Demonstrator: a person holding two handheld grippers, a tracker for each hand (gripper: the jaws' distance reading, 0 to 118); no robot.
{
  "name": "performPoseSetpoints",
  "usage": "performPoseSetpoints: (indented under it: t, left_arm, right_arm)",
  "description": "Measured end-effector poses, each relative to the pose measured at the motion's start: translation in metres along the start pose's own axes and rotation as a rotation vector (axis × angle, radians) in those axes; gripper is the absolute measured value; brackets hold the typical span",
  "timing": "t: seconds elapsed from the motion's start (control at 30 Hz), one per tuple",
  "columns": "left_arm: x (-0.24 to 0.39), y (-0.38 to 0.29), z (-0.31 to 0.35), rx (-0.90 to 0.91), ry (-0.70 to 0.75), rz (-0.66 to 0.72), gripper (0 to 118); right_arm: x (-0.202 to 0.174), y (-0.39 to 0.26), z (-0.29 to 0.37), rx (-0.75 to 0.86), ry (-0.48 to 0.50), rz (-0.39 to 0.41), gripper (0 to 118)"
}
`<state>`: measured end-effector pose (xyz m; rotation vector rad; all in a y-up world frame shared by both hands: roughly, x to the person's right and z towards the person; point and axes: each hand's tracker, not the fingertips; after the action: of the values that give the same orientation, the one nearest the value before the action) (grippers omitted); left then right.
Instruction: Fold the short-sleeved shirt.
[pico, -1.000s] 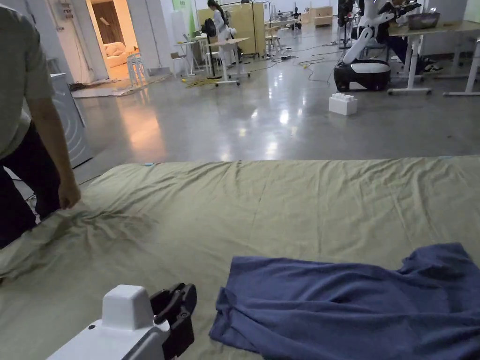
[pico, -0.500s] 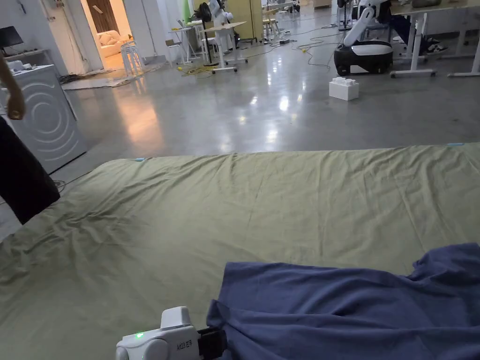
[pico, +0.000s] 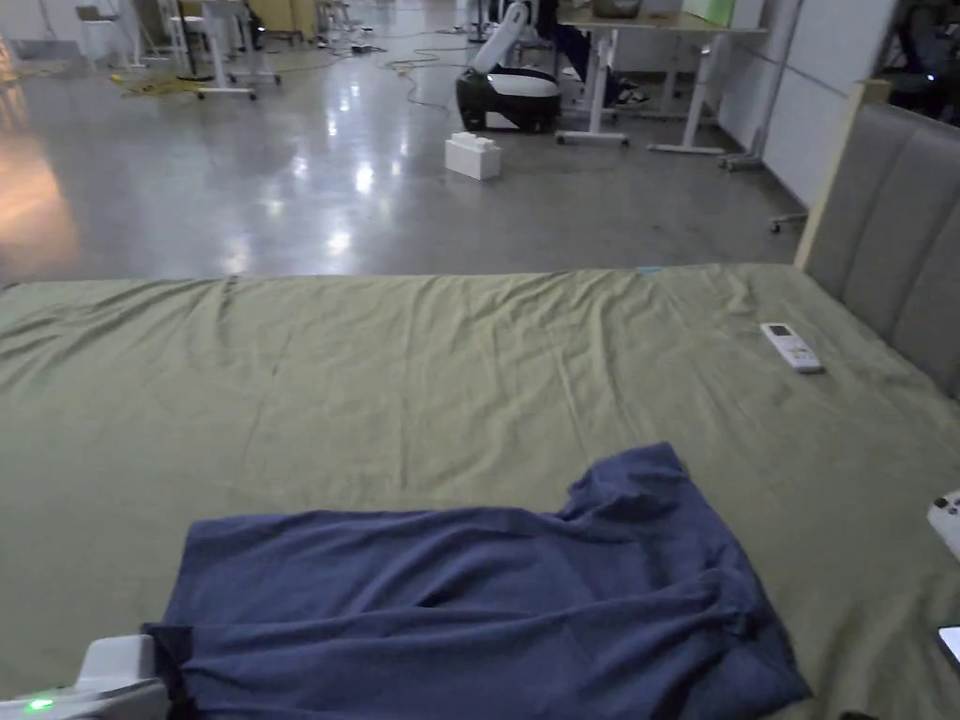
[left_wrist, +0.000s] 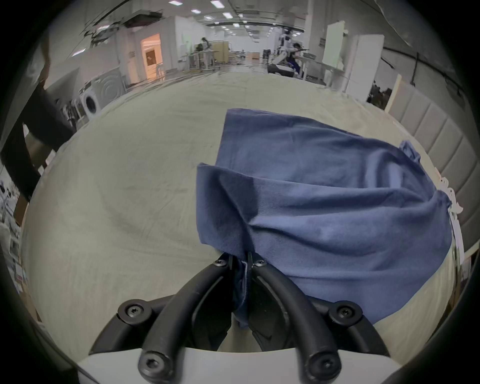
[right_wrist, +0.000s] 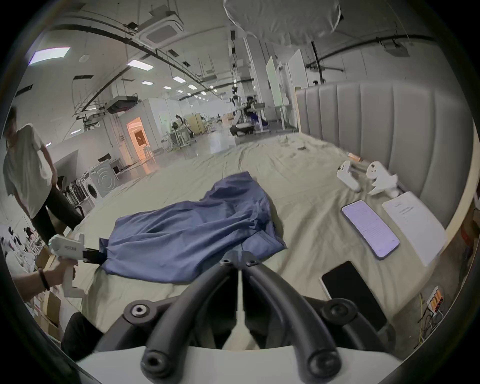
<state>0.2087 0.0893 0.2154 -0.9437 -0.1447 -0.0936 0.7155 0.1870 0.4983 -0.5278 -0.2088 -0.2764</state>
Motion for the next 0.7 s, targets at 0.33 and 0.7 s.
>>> performPoseSetpoints:
  t: [0.33,0.7]
  left_arm:
    - [-0.007,0.006,-0.003,-0.021,-0.031,0.017,10]
    - [-0.007,0.011,-0.004,-0.045,-0.025,0.048,10]
  right_arm:
    - [0.042,0.007,-0.168,-0.305,-0.256,-0.006,84]
    - [-0.02,-0.002,-0.18,-0.297,-0.192,0.42,5]
